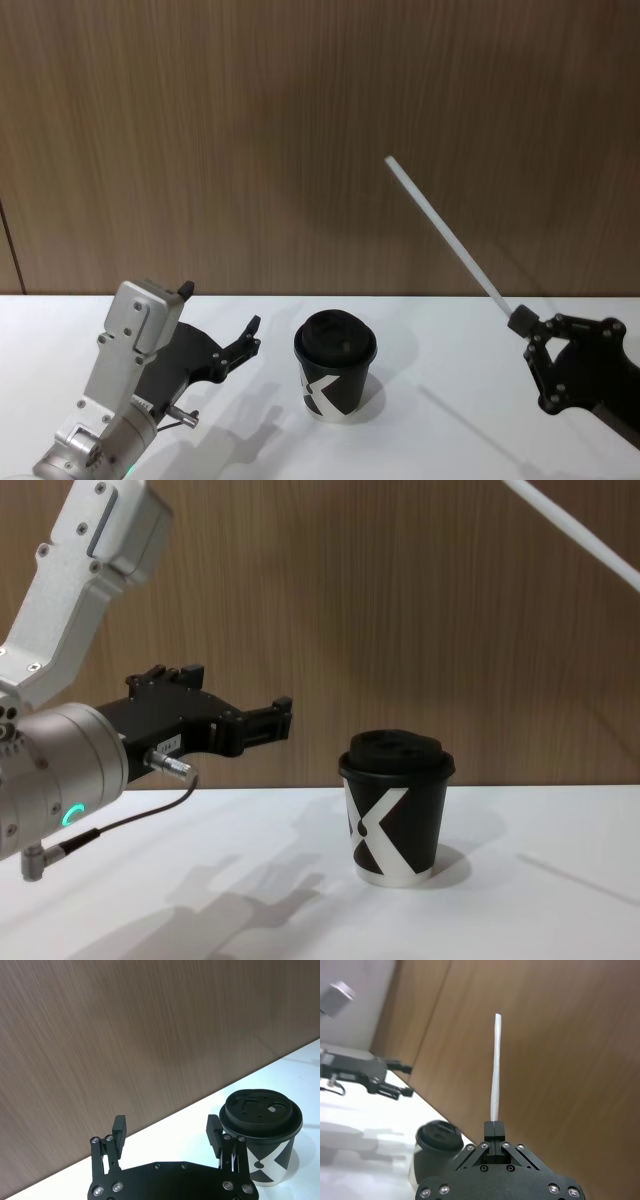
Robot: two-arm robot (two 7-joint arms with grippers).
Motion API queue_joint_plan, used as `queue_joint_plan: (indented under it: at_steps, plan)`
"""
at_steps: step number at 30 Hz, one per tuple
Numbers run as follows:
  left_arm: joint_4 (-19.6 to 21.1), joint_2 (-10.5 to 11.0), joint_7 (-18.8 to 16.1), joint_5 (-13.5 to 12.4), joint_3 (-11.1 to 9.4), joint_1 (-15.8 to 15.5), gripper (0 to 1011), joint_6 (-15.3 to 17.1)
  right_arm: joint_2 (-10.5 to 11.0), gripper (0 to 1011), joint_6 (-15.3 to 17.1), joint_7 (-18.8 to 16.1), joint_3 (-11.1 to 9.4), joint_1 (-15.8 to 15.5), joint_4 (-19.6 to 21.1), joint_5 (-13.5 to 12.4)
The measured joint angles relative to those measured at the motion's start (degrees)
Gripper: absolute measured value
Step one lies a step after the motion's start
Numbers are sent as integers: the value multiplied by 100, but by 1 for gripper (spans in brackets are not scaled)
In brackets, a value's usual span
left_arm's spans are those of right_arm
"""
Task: Pick up the straw with one hand, pass it to the other hand, and insert it into the cup.
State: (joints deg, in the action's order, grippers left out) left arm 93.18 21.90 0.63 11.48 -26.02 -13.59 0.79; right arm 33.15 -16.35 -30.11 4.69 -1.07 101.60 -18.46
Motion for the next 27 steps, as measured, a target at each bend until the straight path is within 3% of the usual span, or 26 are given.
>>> queue_joint_plan:
  at_steps: [12,27]
  plan:
    - [0,0,0,0,0,0,1002,0,116,0,-446,-880,340,578,-152,-508]
    - [0,0,0,0,0,0,1003,0,4,0,-801,-1851,898,1319,-383,-1121]
